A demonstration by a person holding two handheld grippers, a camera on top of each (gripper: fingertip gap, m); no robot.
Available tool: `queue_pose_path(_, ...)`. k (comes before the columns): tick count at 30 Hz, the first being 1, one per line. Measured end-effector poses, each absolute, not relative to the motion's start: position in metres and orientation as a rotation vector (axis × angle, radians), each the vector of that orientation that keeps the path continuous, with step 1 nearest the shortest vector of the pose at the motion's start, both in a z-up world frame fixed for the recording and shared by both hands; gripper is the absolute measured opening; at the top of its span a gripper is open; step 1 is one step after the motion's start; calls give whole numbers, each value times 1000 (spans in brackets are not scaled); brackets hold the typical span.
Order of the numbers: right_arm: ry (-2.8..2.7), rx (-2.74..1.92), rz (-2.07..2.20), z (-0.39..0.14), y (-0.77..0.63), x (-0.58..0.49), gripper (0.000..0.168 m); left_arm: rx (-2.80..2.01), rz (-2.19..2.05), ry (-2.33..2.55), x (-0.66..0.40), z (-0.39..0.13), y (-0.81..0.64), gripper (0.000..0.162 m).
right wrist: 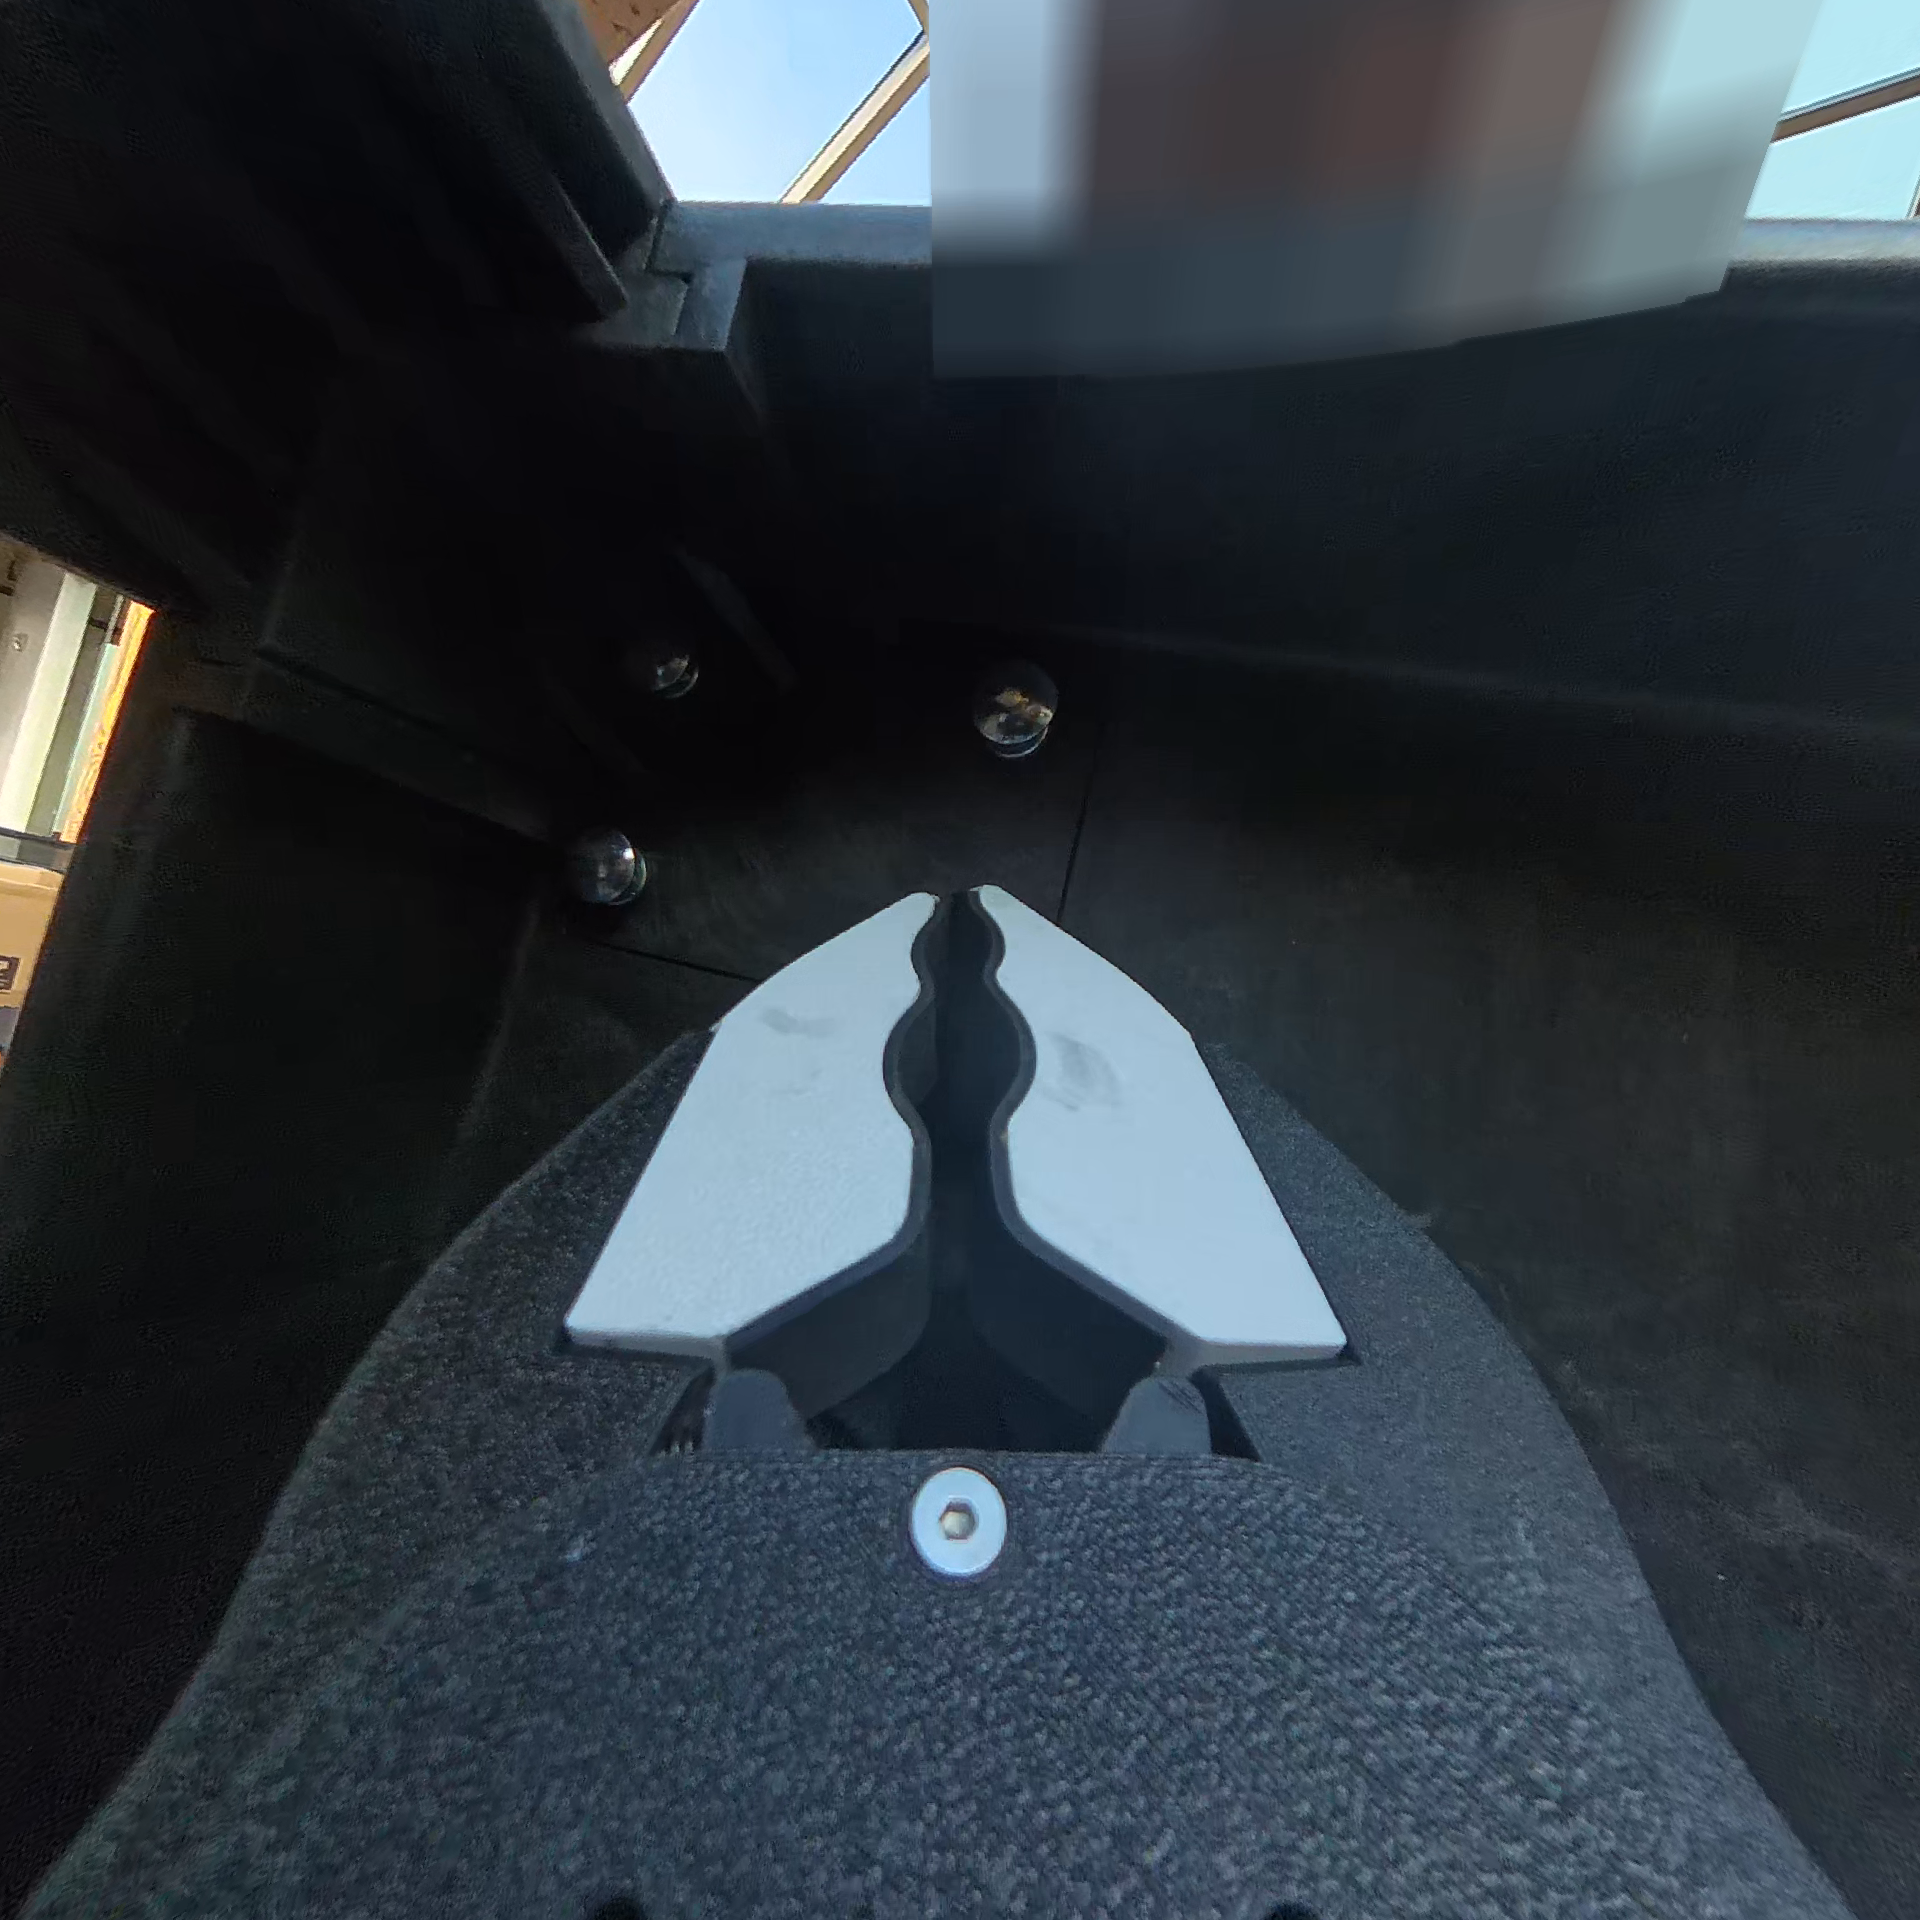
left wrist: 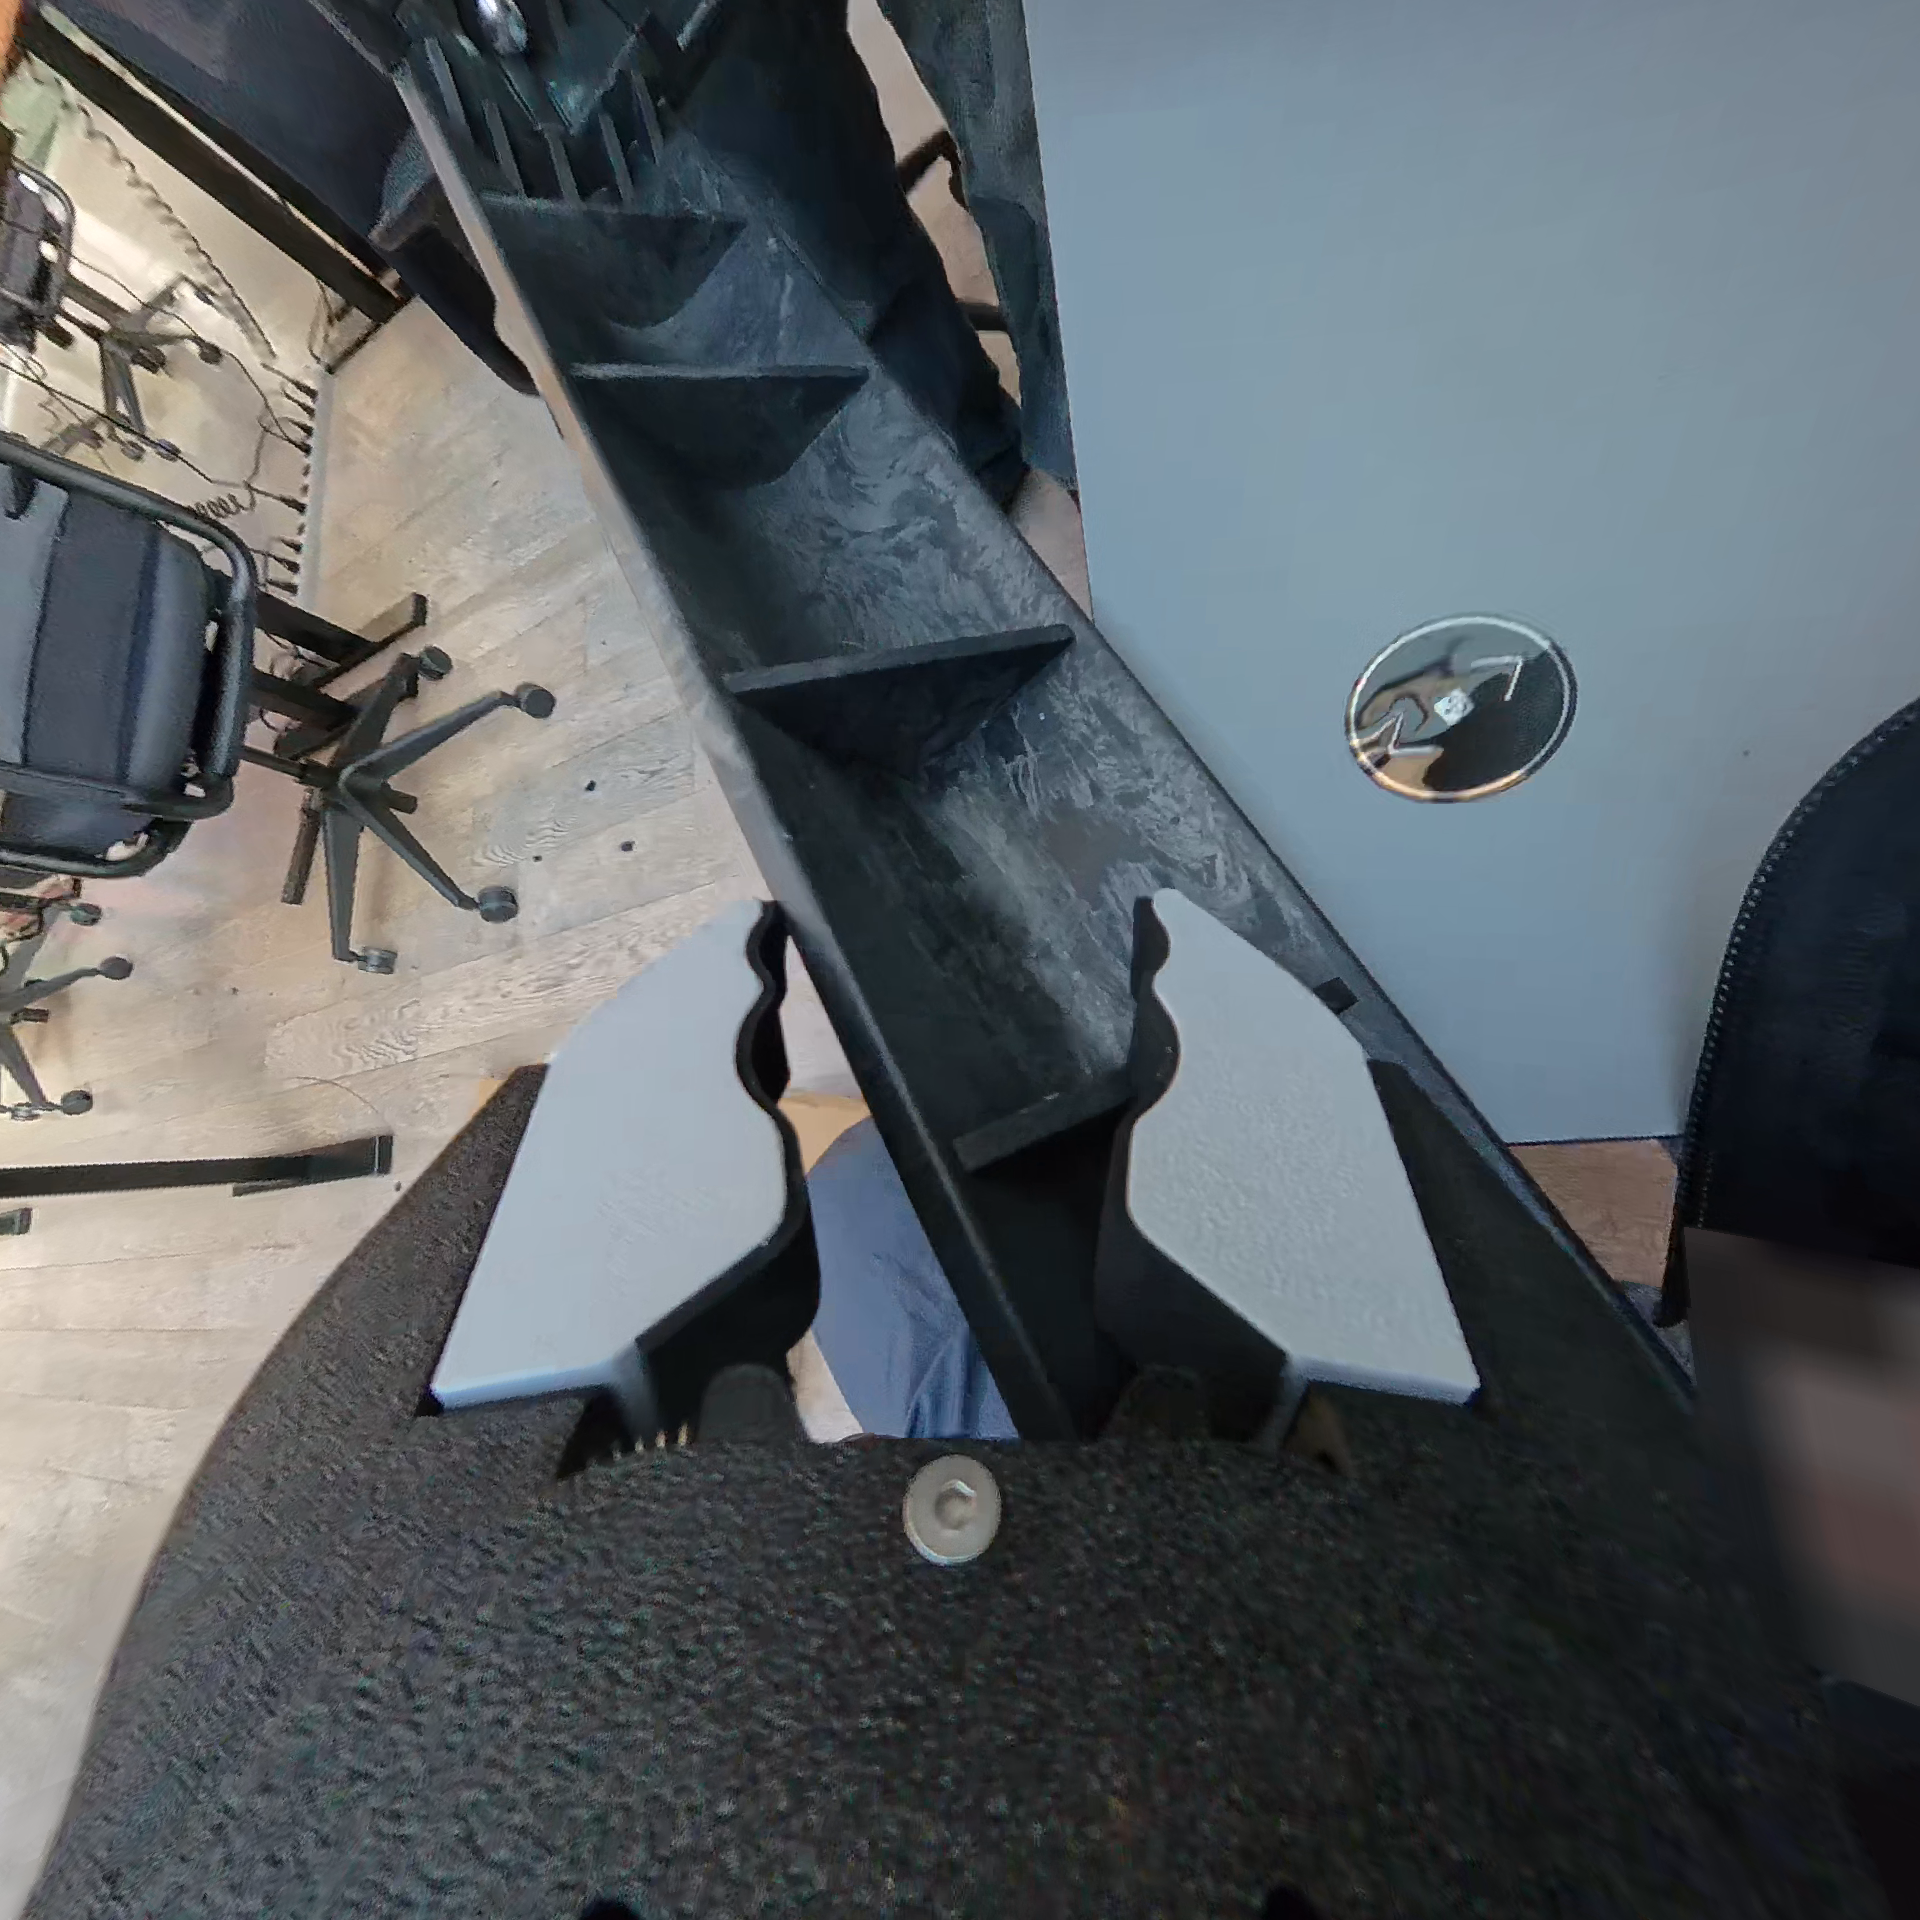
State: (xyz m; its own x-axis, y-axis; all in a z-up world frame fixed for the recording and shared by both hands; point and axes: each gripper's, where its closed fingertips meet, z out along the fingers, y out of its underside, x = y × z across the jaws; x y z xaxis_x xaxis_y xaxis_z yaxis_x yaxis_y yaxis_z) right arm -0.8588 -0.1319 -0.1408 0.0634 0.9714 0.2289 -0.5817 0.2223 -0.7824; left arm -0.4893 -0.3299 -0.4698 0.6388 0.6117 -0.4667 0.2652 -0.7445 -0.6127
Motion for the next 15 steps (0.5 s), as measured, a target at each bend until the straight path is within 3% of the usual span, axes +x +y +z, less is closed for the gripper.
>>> queue_pose_path(2,-855,-573,1275,-141,-132,-859,0,-2289,997,-631,-491,-457,-327,55)
queue_pose_path(15,-853,-564,1279,-140,-132,-859,0,-2248,1007,-561,-493,-451,-316,52)
